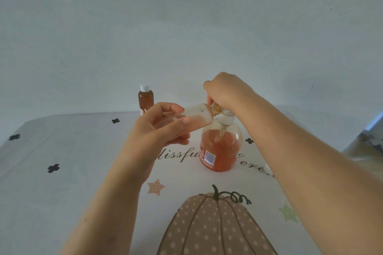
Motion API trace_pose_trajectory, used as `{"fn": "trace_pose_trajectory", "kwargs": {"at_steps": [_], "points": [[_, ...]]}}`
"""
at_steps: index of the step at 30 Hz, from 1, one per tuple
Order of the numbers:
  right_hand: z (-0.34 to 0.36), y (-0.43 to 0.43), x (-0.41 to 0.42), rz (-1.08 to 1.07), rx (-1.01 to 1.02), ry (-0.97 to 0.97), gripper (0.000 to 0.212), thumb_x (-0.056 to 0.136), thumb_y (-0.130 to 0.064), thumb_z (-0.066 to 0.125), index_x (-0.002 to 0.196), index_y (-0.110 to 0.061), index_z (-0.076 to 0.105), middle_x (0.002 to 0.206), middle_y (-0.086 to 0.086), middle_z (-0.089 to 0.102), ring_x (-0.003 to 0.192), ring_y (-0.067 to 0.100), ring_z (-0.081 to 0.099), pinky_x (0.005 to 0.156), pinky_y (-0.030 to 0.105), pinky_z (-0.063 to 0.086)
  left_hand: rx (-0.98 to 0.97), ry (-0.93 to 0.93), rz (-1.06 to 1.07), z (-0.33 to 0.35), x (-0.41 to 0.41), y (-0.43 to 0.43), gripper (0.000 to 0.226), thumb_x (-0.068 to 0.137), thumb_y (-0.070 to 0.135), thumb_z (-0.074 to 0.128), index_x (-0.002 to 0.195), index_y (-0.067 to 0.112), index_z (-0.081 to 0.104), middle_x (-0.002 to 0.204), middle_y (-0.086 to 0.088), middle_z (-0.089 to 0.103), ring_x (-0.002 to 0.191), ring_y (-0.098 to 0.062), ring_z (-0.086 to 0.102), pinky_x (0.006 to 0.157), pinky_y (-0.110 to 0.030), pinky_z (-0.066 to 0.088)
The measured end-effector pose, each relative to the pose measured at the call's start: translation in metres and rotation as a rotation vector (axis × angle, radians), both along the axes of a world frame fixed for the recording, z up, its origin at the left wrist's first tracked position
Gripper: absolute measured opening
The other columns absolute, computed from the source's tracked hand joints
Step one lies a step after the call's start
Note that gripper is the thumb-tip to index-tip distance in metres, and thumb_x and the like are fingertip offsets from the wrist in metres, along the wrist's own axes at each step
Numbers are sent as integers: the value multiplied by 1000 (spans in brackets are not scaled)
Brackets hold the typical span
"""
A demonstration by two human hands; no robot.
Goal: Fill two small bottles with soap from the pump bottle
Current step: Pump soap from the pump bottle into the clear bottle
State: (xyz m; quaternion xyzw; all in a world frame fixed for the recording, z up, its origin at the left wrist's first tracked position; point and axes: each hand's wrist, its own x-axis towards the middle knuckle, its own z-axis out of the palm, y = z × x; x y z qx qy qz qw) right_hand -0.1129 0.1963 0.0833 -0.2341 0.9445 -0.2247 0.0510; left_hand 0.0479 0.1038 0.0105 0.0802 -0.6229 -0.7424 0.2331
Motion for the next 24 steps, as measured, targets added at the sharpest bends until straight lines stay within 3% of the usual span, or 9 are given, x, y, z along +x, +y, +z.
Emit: {"fn": "trace_pose_trajectory", "kwargs": {"at_steps": [7, 16, 21, 24], "points": [[4, 2, 5, -6, -15, 1, 41, 94, -21, 40, 101, -6, 77, 96, 9, 78, 62, 22, 57, 66, 31, 43, 11, 5, -6, 2, 2, 2, 36, 73, 20, 77, 103, 6, 65, 90, -6, 69, 74, -27, 68, 71, -31, 58], [17, 4, 9, 8, -19, -35, 38, 95, -20, 42, 86, -8, 77, 89, 6, 77, 88, 30, 73, 89, 40, 55, 31, 41, 0, 4, 3, 6, 38, 73, 21, 76, 105, 5, 64, 89, -5, 72, 74, -26, 68, 71, -32, 57], [14, 0, 5, 14, 57, -94, 40, 98, -20, 41, 89, -10, 78, 92, 11, 78, 73, 28, 65, 87, 37, 54, 16, 23, 7, 3, 2, 6, 37, 72, 21, 77, 103, 6, 65, 87, -7, 71, 73, -26, 69, 70, -32, 57], [6, -1, 2, 8, 37, -77, 38, 95, -21, 42, 95, -9, 78, 91, 9, 78, 69, 25, 63, 78, 34, 51, 10, 2, 15, 1, 1, 3, 35, 70, 21, 78, 101, 7, 66, 92, -9, 70, 72, -28, 69, 69, -31, 57]]}}
